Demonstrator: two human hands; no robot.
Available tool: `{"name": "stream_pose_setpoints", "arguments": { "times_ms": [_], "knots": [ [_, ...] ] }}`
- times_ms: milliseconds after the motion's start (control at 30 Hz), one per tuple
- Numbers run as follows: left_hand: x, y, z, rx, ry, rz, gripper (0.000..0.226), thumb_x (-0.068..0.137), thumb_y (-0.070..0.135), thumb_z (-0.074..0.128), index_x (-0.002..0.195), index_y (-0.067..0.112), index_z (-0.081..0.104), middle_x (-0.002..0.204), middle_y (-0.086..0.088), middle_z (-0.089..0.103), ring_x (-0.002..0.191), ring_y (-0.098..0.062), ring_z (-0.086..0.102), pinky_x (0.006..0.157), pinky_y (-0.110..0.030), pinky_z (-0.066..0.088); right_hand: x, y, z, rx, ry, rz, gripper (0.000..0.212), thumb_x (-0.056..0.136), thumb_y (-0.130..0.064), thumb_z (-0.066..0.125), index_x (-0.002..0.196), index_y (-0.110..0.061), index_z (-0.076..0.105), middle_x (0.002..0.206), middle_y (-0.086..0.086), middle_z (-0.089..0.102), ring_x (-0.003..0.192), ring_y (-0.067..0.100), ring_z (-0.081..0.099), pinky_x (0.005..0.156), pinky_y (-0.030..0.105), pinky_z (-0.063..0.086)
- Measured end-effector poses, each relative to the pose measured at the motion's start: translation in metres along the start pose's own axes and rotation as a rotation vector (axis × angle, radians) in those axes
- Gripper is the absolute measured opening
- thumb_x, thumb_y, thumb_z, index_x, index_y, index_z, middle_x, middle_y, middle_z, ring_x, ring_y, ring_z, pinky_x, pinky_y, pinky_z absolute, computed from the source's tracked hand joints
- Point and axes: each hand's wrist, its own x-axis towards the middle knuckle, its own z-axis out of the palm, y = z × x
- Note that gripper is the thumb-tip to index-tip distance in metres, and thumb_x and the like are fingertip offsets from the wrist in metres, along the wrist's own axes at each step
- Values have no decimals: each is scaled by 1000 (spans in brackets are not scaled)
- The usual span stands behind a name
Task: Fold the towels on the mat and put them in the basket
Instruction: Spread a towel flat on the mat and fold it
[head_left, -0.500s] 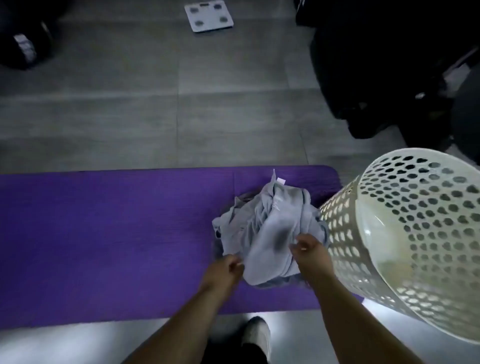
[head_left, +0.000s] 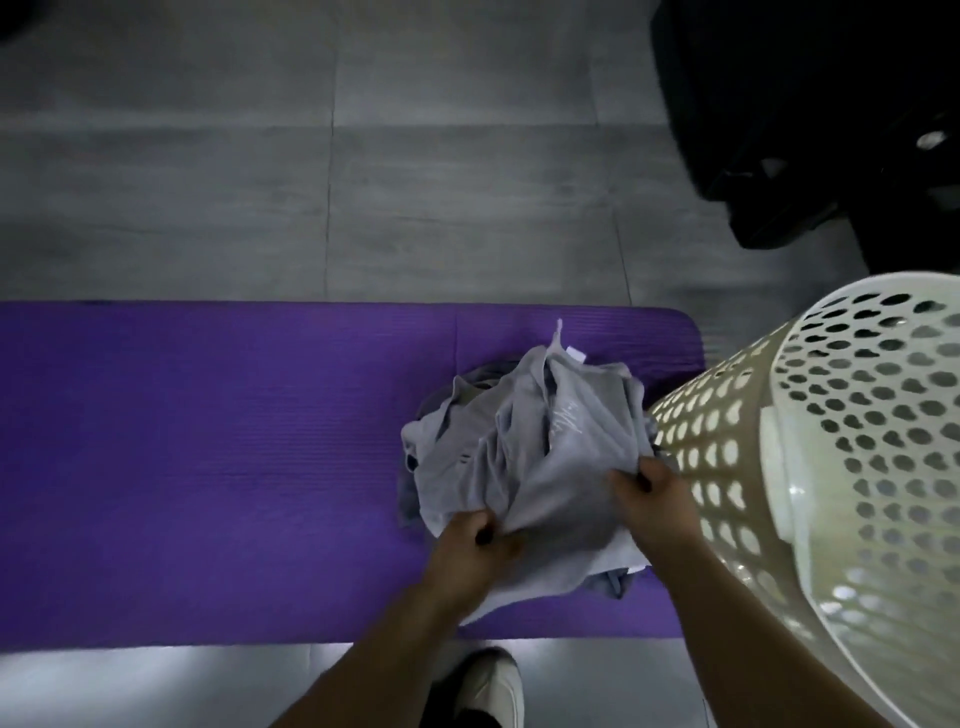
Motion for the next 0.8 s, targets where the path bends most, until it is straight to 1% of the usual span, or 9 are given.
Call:
{"name": "stream_pose_setpoints", "arguments": {
  "times_ms": [67,133,267,333,467,567,667,733,800],
  "knots": [
    [-36,23,-22,-106,54,-13,35,63,43,55,61,16,32,60,5,32,55,-6,30,49,-15,29,-28,-25,-26,31,-7,-48,13,91,-9,50,80,-3,54,62,3,48,64,21,46,52,20,34],
    [-70,53,-45,-213,93,25,35,79,31,66,67,13,38,65,1,39,58,-6,34,46,-11,30,-55,-57,-53,86,-5,-98,15,91,-11,51,81,0,54,68,12,51,67,24,48,61,27,36],
    [-147,126,-108,-508,222,134,15,86,1,56,73,7,51,68,-5,53,66,-14,45,55,-15,37,-99,-126,-115,272,74,-165,15,91,-6,50,83,5,54,78,20,54,75,27,48,73,33,38],
    [-186,154,-144,-642,244,205,23,89,-1,49,67,6,52,57,-2,57,60,-14,50,57,-21,40,-118,-159,-147,404,101,-175,15,90,-3,49,80,4,56,73,16,54,74,24,46,69,30,38],
    [-263,197,-209,-672,284,378,23,92,2,42,74,5,56,54,3,66,52,-5,60,53,-14,48,-153,-215,-205,512,87,-209,15,90,-6,52,80,4,55,68,9,48,73,21,45,58,23,41],
    [-316,228,-246,-676,363,502,19,92,5,44,77,7,55,56,4,65,57,-9,60,60,-19,50,-181,-250,-233,436,4,-252,21,91,-8,52,71,0,51,72,12,52,62,24,50,56,28,46],
    [-363,251,-270,-647,425,602,17,92,7,47,76,10,54,57,4,63,61,-11,58,64,-22,49,-205,-280,-244,145,7,-327,15,91,-17,51,85,-4,58,97,24,64,92,37,61,84,39,46],
    [-389,260,-282,-653,448,675,19,92,6,46,75,11,54,57,3,62,58,-10,58,60,-19,50,-228,-302,-243,45,61,-407,21,90,-18,54,99,0,60,111,22,63,107,34,57,91,34,40],
    [-410,263,-288,-649,455,720,19,92,5,46,76,10,54,61,-2,60,59,-13,57,59,-21,49,-260,-325,-232,60,56,-566,30,87,-10,57,114,3,54,120,20,58,108,27,55,91,29,38]
  ]
}}
